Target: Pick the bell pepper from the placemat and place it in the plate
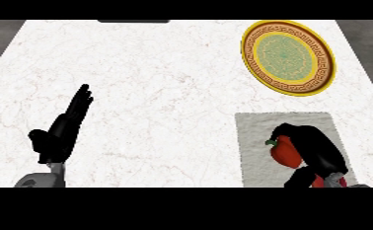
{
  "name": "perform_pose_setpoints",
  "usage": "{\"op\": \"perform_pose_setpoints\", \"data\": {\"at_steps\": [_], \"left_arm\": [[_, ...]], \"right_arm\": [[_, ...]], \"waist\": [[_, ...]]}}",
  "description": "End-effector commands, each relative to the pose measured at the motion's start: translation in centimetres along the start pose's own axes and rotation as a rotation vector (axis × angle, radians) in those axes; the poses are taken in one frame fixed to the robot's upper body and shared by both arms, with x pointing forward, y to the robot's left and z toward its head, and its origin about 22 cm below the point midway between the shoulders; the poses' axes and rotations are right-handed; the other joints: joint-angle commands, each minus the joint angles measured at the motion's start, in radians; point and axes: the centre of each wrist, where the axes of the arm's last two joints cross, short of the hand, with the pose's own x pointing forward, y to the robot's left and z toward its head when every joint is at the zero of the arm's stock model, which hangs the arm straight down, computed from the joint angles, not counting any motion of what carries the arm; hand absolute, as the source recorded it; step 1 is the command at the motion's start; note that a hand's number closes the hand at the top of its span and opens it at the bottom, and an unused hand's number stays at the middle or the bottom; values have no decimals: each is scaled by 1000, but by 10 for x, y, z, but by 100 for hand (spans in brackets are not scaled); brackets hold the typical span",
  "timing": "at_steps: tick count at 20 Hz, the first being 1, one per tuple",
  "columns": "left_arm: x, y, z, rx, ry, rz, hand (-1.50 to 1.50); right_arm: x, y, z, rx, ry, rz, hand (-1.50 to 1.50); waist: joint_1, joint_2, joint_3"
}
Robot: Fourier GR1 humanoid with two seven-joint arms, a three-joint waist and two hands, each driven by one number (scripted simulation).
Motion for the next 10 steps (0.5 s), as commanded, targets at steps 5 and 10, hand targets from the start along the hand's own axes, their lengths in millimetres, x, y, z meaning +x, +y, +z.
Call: {"op": "perform_pose_setpoints", "data": {"at_steps": [5,10], "left_arm": [[10,-14,0,3,-5,6,0],[3,14,4,37,-1,-5,0]], "right_arm": [[-5,18,-3,-28,-70,11,150],[-32,12,12,-248,204,-58,150]], "waist": [[-1,5,11],[-29,2,11]]}}
